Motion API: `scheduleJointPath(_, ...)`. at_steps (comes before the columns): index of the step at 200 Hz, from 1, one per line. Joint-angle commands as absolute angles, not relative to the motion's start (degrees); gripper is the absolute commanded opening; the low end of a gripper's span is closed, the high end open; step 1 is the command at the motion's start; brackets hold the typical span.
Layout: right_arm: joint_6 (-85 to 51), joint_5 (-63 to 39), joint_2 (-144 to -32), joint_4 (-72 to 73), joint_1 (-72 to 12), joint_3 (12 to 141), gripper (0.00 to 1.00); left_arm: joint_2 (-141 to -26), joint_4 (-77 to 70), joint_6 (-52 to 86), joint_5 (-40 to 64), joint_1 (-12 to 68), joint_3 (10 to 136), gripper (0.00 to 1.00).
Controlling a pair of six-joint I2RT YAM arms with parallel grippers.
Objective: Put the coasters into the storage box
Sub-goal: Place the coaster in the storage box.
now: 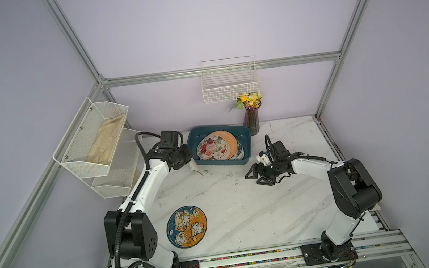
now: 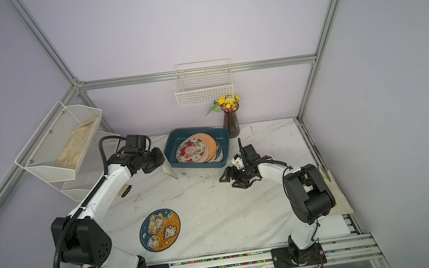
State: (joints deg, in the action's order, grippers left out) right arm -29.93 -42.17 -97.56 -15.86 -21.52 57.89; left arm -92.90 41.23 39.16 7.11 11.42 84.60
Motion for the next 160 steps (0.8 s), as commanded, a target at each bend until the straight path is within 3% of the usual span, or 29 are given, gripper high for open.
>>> scheduleJointPath(1, -30.52, -40.80, -94.94, -15.54, -21.24, 56.36, 0.83, -96.89, 39.99, 36.78, 11.75, 13.24, 96.04, 0.00)
scheduleJointPath(102, -31.29, -39.76, -94.34, -15.64, -21.25, 56.29, 0.83, -129.56, 35.77, 36.96, 28.24, 17.75, 131.22, 0.00)
scheduleJointPath(160, -31.61, -39.38, -94.83, -15.91, -21.27, 56.90, 0.83, -129.84, 38.56, 33.50, 14.99, 15.86, 122.49, 0.00)
